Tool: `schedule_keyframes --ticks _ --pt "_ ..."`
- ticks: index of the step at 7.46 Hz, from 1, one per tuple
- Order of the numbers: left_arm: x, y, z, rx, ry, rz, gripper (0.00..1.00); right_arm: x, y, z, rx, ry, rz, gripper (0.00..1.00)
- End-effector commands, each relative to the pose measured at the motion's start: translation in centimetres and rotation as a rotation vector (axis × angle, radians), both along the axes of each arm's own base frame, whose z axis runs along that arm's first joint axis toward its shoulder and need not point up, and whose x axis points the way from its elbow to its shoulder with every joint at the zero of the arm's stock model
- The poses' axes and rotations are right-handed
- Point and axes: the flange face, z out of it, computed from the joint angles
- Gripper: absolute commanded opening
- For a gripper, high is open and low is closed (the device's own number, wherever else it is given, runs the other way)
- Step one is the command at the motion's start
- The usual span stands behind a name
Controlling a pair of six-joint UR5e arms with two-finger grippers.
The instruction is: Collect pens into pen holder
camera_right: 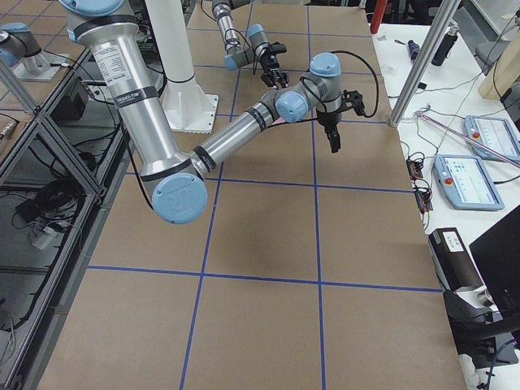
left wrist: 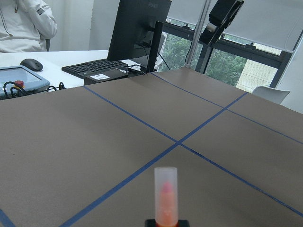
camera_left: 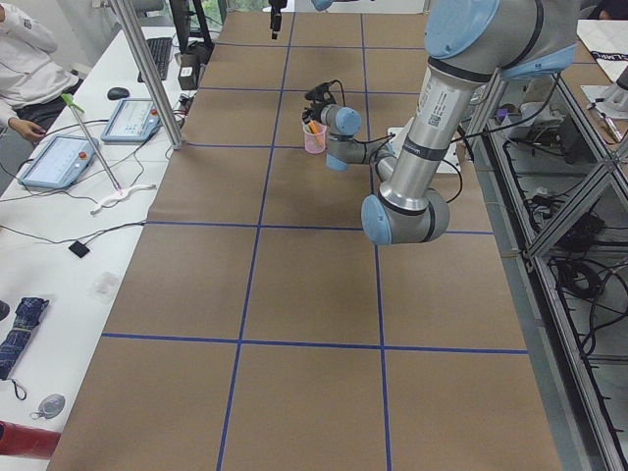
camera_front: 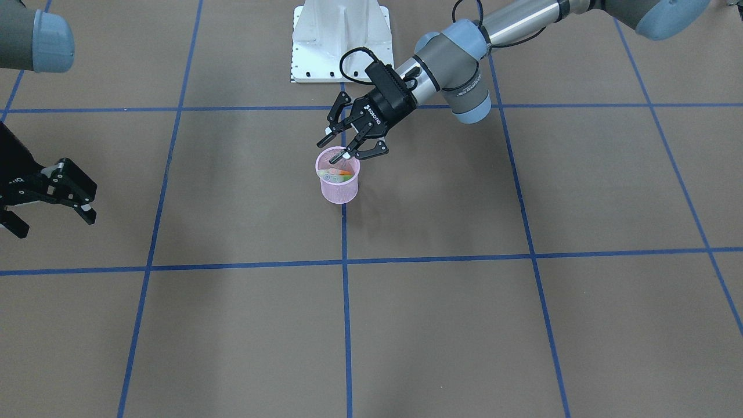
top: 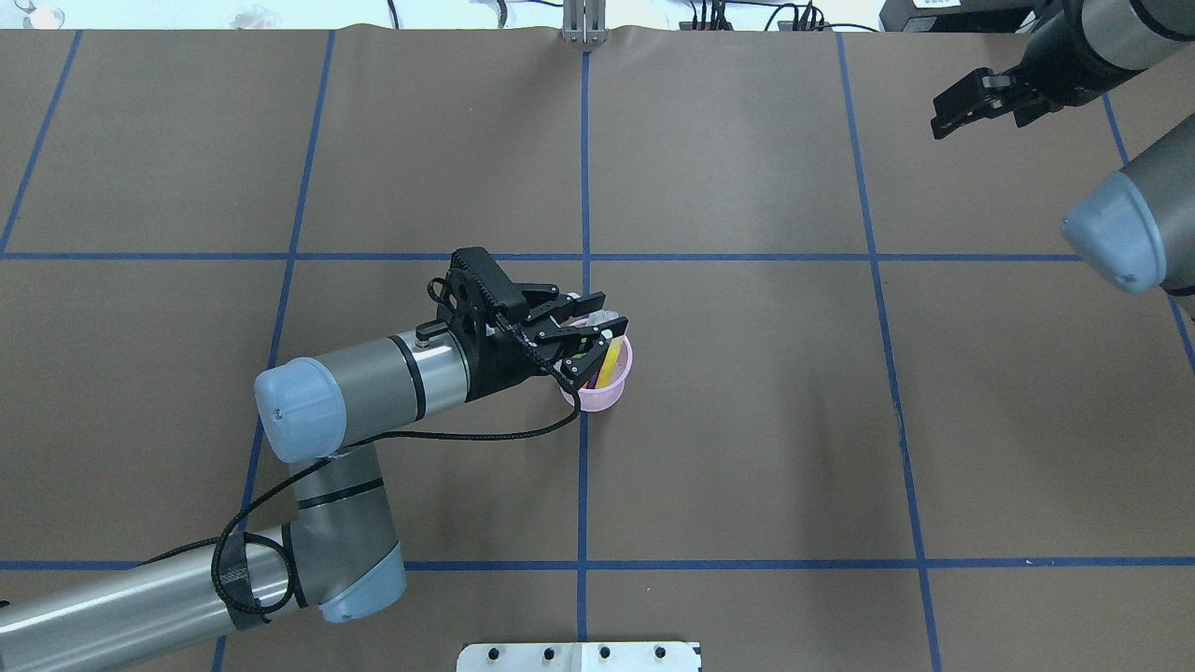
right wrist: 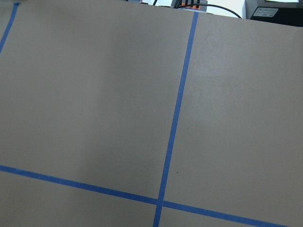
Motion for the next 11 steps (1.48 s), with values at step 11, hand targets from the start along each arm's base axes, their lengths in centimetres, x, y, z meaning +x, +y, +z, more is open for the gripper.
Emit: schedule_keyframes --ticks 11 --pt "-35.7 -13.5 19.6 -0.357 -0.711 0.181 0.99 22.7 5.3 25.0 -0.034 0.143 -0.139 1.00"
